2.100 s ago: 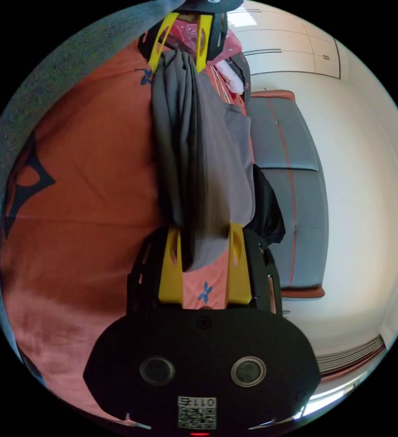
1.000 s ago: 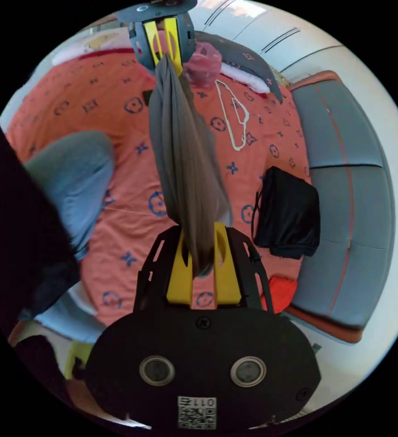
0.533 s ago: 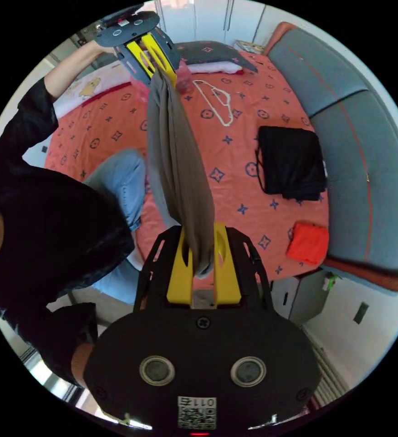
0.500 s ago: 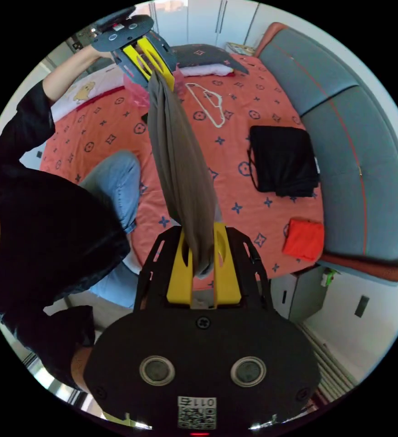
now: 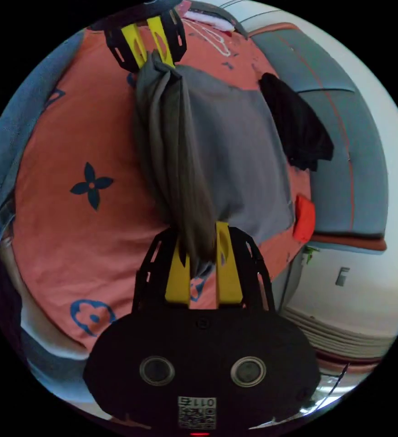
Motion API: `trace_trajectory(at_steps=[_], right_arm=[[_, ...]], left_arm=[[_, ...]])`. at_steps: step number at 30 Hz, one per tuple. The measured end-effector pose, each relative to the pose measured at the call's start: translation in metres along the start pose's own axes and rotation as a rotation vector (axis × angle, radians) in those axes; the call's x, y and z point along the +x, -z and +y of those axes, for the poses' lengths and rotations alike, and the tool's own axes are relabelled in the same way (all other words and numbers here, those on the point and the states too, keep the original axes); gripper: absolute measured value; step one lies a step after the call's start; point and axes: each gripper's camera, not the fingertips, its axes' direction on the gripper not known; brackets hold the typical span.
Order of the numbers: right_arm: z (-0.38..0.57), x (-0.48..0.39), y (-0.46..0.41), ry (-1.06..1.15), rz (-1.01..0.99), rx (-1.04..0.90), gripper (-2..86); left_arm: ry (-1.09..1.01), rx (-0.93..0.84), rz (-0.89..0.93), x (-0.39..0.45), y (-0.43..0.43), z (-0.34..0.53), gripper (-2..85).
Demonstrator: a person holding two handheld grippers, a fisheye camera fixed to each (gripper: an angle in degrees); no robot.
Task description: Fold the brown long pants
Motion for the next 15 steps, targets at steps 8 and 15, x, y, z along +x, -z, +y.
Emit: trace_trajectory(at_steps=[8, 15], right_arm=[[0.060, -0.071, 0.017, -0.114, 0.145, 0.035, 18.3], [0.075, -0.147, 0.018, -0.169, 0.237, 0.009, 16.8]], left_arm=[[0.167, 0.051, -0.068, -0.011, 0.078, 0.049, 13.5], [0.111, 0.141, -0.127, 0.034, 0.127, 0.015, 14.4]])
